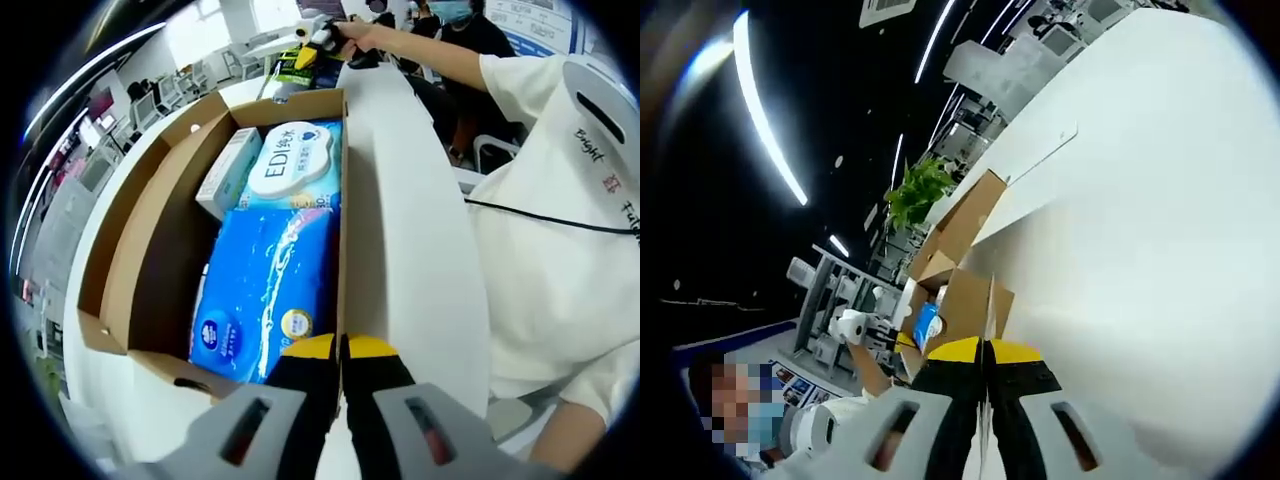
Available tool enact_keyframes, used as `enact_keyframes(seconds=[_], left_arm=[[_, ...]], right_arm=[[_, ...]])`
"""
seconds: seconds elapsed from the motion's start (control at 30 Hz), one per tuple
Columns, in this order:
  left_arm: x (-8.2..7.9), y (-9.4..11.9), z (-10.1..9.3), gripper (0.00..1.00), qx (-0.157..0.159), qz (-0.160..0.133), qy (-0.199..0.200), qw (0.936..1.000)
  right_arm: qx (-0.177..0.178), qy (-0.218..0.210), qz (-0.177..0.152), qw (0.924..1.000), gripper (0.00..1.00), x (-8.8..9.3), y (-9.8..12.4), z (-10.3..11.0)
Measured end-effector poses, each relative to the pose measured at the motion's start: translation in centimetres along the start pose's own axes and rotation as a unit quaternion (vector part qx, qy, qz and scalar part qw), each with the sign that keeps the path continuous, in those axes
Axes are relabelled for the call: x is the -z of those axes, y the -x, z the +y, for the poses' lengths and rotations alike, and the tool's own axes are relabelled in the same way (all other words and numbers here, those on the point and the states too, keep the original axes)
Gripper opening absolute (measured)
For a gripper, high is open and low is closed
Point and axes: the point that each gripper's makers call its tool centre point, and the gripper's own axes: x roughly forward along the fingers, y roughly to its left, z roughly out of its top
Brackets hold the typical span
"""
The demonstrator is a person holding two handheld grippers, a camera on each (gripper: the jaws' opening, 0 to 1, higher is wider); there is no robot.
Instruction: Operate the shoe box by opening the lid, removing the specified soft item, and placing it in the target area until the item is outside and the box remains undamaged.
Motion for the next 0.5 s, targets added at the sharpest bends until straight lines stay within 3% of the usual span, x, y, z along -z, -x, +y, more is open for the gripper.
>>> enact_keyframes(seconds=[0.13,0.2,0.3,0.37,0.5], left_arm=[[0.0,-0.1,-0.1,0.01,0.0,0.002,-0.002,1.0],[0.0,-0.1,0.0,0.01,-0.001,0.001,-0.002,1.0],[0.0,-0.1,0.1,0.01,0.0,0.001,-0.001,1.0],[0.1,-0.1,0.1,0.01,0.0,0.001,-0.001,1.0],[0.1,-0.1,0.2,0.01,0.001,0.0,0.001,1.0]], right_arm=[[0.034,0.009,0.018,0.9992,0.0,0.7,-0.4,-1.3],[0.069,0.025,0.034,0.9967,0.0,1.2,-0.5,-2.5],[0.069,0.027,0.038,0.9965,0.0,1.3,-0.8,-2.4],[0.103,0.049,0.05,0.9922,0.0,1.5,-0.7,-3.3],[0.119,0.056,0.059,0.9895,0.0,2.0,-0.9,-3.4]])
